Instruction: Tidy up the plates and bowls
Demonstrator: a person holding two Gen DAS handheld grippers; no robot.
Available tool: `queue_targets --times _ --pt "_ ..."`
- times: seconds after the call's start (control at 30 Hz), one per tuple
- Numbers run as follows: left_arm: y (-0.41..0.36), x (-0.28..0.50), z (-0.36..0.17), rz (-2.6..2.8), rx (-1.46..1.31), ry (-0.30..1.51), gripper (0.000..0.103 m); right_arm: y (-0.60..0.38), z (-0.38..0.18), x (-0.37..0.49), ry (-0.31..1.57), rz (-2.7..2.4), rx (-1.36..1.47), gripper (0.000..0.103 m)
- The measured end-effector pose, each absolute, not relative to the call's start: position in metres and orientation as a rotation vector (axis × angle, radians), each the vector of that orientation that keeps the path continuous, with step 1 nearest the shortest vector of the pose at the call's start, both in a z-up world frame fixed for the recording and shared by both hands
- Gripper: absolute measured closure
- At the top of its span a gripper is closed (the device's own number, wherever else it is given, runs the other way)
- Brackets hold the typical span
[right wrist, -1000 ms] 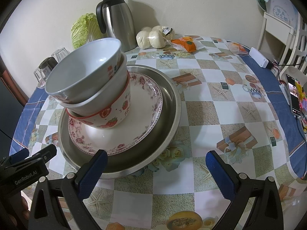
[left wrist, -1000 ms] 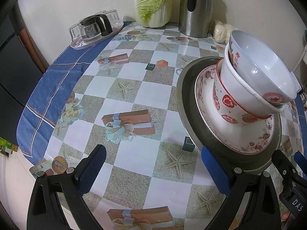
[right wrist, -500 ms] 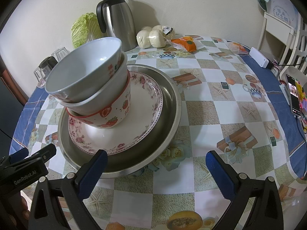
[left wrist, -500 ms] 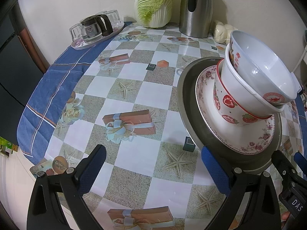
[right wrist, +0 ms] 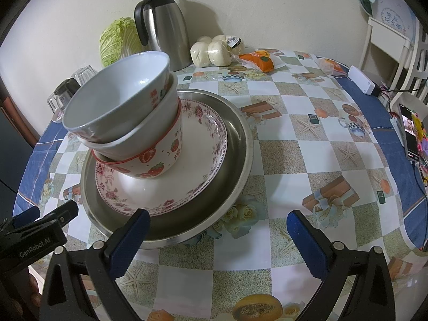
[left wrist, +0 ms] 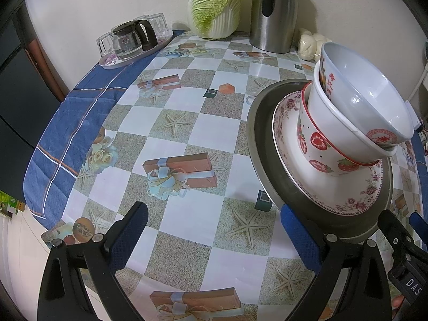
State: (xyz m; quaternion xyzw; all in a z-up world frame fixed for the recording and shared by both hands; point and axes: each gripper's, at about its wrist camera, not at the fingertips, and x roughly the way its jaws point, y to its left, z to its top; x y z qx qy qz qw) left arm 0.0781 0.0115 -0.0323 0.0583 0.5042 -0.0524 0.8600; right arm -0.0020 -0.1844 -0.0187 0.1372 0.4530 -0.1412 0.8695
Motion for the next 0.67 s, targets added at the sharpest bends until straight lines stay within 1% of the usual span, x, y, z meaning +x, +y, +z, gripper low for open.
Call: queue_targets --times 0.67 --pt "0.0129 0.0782 -0.0335 -0.105 0.116 1.063 0.004 -0.1837 -0.0194 -0.0016 0.950 -0.295 0.287 0.000"
